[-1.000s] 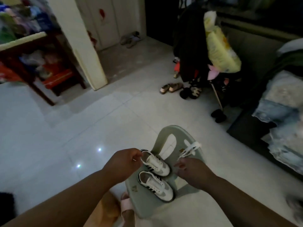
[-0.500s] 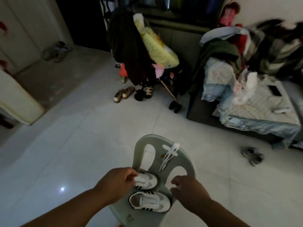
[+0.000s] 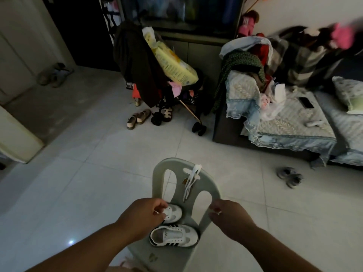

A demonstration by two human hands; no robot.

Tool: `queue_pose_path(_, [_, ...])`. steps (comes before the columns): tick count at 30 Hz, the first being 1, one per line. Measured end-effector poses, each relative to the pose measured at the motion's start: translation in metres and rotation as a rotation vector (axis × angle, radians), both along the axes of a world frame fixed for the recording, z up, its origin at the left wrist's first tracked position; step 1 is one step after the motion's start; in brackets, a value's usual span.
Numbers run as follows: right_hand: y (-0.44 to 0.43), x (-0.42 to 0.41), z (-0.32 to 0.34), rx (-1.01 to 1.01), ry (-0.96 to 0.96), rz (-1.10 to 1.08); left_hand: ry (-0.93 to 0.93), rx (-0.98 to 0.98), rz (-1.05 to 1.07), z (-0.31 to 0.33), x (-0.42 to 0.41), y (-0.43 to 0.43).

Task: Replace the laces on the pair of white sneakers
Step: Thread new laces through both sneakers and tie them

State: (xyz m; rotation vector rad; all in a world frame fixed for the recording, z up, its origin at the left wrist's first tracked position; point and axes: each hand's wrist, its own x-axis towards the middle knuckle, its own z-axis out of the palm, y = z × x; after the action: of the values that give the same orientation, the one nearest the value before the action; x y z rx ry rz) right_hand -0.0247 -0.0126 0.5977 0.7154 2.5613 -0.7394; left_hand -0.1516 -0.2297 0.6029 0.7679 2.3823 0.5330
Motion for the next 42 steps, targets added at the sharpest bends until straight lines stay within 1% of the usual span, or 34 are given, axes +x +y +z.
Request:
queue_pose_path(7, [-0.018, -0.008, 0.000, -0.003, 0.037, -0.099, 0.012, 0.024, -0.080, 0.002, -0.024, -0.006])
queue_pose_path(12, [-0.039, -0.034, -0.004, 0.003, 0.080, -0.231, 0.007, 0.048, -0.217, -0.006, -0.061, -0.007])
queue_pose_path(15, [-0.056, -0.055, -0.006, 0.012, 0.111, -0.359, -0.015, 0.046, -0.312, -0.018, -0.097, -0.004])
queue_pose_path(22, [-0.104, -0.105, -0.011, 0.073, 0.081, -0.663, -0.103, 0.068, -0.548, -0.040, -0.178, -0.013])
queue_pose_path(26, [-0.119, -0.130, -0.027, 0.085, 0.145, -0.731, -0.152, 0.074, -0.612, -0.048, -0.203, -0.016])
queue_pose_path(29, [-0.116, -0.142, -0.045, 0.086, 0.182, -0.757, -0.173, 0.097, -0.591, -0.061, -0.212, -0.011])
queue_pose_path(34, [-0.083, -0.147, -0.090, 0.156, 0.259, -0.770, -0.206, 0.112, -0.544, -0.115, -0.201, 0.001])
queue_pose_path(38, [-0.051, -0.142, -0.132, 0.309, 0.377, -0.776, -0.251, 0.132, -0.483, -0.176, -0.177, 0.027])
queue_pose_path(40, [-0.037, -0.141, -0.153, 0.390, 0.463, -0.737, -0.229, 0.196, -0.472, -0.205, -0.163, 0.044])
queue_pose_path(42, [-0.022, -0.142, -0.169, 0.397, 0.518, -0.698, -0.196, 0.288, -0.486, -0.231, -0.152, 0.064])
